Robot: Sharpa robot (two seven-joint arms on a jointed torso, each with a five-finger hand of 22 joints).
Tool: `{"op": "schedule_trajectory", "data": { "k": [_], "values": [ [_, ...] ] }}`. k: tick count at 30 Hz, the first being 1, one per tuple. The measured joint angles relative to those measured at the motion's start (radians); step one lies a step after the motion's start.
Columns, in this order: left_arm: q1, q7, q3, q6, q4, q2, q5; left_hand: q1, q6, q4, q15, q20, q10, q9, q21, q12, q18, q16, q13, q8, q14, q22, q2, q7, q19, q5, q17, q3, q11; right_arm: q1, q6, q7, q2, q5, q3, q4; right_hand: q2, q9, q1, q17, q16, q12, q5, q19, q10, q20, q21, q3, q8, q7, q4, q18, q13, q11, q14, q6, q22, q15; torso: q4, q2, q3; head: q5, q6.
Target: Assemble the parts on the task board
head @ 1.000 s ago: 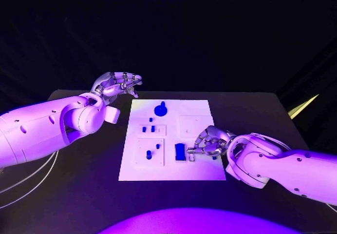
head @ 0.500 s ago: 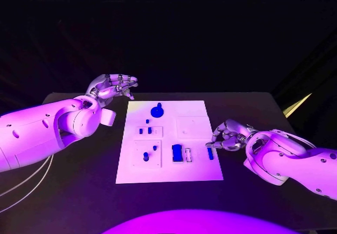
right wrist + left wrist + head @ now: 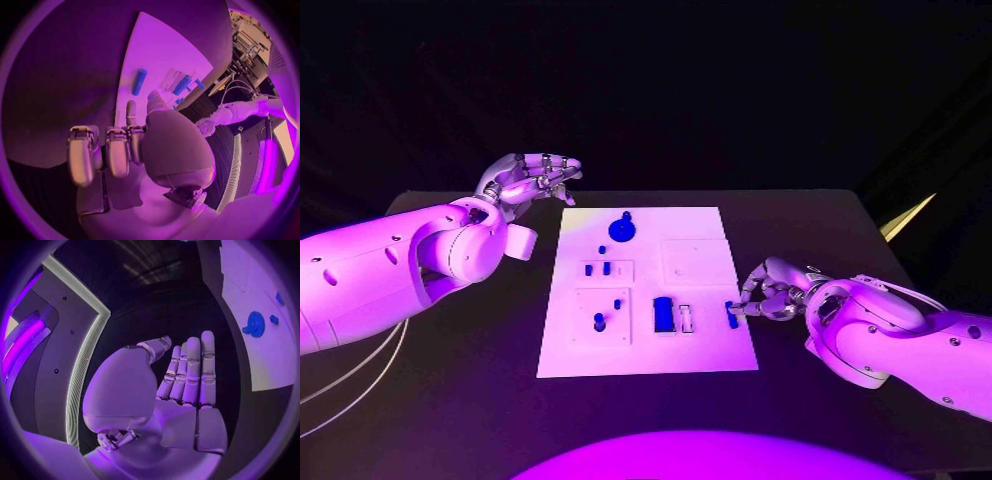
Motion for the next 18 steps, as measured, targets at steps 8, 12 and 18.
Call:
{"op": "schedule_trajectory", "data": {
  "k": [8,12,18],
  "values": [
    [0.0,-0.001,0.0,0.002,0.0,-0.001,0.0,0.0,0.0,0.0,0.0,0.0,0.0,0.0,0.0,0.008,0.0,0.0,0.0,0.0,0.0,0.0,0.0,0.0,0.0,0.0,0.0,0.0,0.0,-0.02,0.014,-0.01,0.033,0.005,0.0,-0.032,0.0,0.0,0.0,0.0,0.0,0.0,0.0,0.0,0.0,0.0,0.0,0.002,0.0,0.0,0.002,0.0,0.0,0.0,0.0,0.0,0.0,0.0,0.0013,0.0,-0.0003,0.004,-0.004],
    [0.0,-0.001,0.0,0.002,0.0,-0.001,0.0,0.0,0.0,0.0,0.0,0.0,0.0,0.0,0.0,0.008,0.0,0.0,0.0,0.0,0.0,0.0,0.0,0.0,0.0,0.0,0.0,0.0,0.0,-0.026,0.02,-0.012,0.046,0.009,0.0,-0.044,0.0,0.0,0.0,0.0,0.0,0.0,0.0,0.0,0.0,0.0,0.0,0.002,0.0,-0.002,0.002,0.0,0.0,0.0,0.0,0.002,0.0,0.0,0.0006,0.0,-0.0005,0.005,-0.006],
    [0.0,-0.001,0.0,0.003,0.0,-0.002,0.0,0.0,0.0,0.0,0.0,0.0,0.0,0.0,0.0,0.008,0.0,0.0,0.0,0.0,0.0,0.0,0.0,0.0,0.0,0.0,0.0,0.0,0.0,-0.031,0.033,-0.019,0.062,0.01,0.001,-0.063,0.0,0.008,0.0,0.0,0.0,0.0,0.0,0.0,0.0,0.0,0.0,0.002,0.0,-0.001,0.002,0.0,0.0,0.0,0.0,0.012,0.0,0.0,0.0,0.0,-0.0005,0.006,-0.009]
  ]
}}
